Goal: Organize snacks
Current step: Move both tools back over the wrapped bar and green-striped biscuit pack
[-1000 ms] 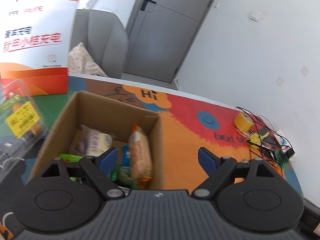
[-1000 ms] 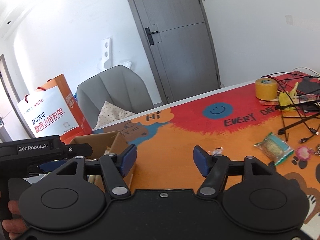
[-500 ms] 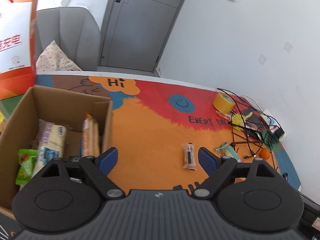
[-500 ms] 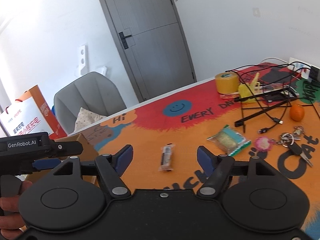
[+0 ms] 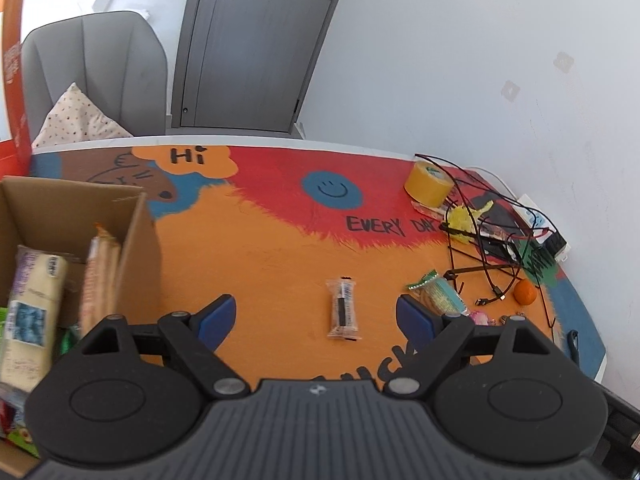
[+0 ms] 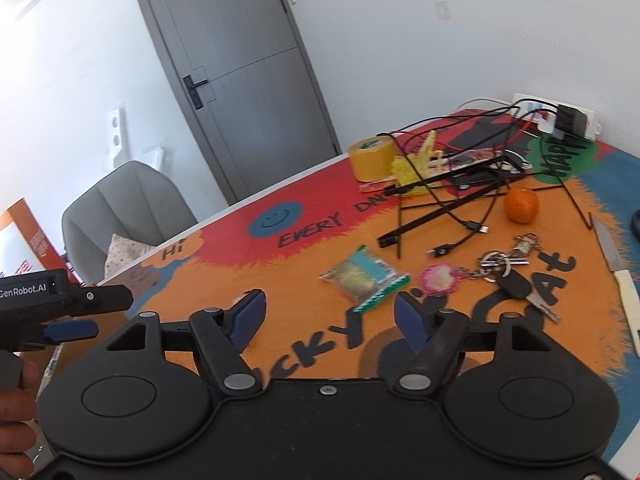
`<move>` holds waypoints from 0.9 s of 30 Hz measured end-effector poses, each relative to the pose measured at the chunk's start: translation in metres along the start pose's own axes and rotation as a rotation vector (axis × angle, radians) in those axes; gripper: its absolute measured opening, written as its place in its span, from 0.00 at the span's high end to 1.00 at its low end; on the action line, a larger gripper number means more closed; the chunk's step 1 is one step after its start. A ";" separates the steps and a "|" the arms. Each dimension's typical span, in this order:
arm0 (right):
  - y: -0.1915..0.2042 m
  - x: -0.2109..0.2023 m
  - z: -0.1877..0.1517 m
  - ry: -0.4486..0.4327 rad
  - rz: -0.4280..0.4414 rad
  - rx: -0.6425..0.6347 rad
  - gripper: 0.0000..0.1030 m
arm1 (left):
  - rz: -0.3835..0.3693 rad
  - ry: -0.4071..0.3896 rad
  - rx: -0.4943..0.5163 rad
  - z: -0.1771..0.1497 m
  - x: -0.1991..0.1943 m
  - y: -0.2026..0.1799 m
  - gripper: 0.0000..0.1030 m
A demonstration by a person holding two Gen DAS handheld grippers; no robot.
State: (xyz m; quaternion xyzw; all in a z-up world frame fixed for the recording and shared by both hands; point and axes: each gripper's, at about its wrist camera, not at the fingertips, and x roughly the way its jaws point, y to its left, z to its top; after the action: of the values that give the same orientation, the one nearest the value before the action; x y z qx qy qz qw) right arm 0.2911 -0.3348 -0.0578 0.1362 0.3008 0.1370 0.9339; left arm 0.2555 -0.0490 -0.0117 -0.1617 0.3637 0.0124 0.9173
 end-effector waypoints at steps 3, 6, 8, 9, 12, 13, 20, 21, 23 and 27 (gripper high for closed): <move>-0.013 0.003 0.001 -0.002 -0.024 0.007 0.31 | -0.004 0.007 0.012 -0.002 0.010 -0.008 0.17; -0.022 0.008 0.001 0.003 -0.030 0.021 0.31 | -0.001 0.026 0.019 -0.005 0.023 -0.014 0.18; -0.027 0.014 0.001 0.010 -0.033 0.025 0.31 | 0.001 0.033 0.026 -0.007 0.031 -0.018 0.19; -0.028 0.018 0.001 0.016 -0.032 0.026 0.31 | 0.003 0.034 0.028 -0.007 0.036 -0.019 0.19; -0.030 0.028 0.001 0.027 -0.031 0.022 0.31 | 0.008 0.041 0.031 -0.009 0.050 -0.022 0.24; -0.030 0.031 0.002 0.029 -0.031 0.018 0.31 | 0.012 0.048 0.029 -0.010 0.055 -0.022 0.27; -0.029 0.054 0.006 0.049 -0.024 -0.010 0.31 | 0.043 0.093 0.041 -0.013 0.093 -0.026 0.41; -0.028 0.057 0.007 0.052 -0.024 -0.017 0.31 | 0.046 0.102 0.040 -0.013 0.098 -0.027 0.42; -0.028 0.063 0.007 0.060 -0.022 -0.028 0.31 | 0.052 0.115 0.038 -0.014 0.107 -0.027 0.45; -0.026 0.076 0.009 0.068 -0.026 -0.051 0.31 | 0.072 0.103 0.052 -0.018 0.117 -0.029 0.53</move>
State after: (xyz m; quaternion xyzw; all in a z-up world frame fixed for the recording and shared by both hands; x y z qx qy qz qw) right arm 0.3610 -0.3345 -0.0992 0.1039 0.3307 0.1370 0.9279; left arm 0.3335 -0.0933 -0.0939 -0.1249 0.4161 0.0276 0.9003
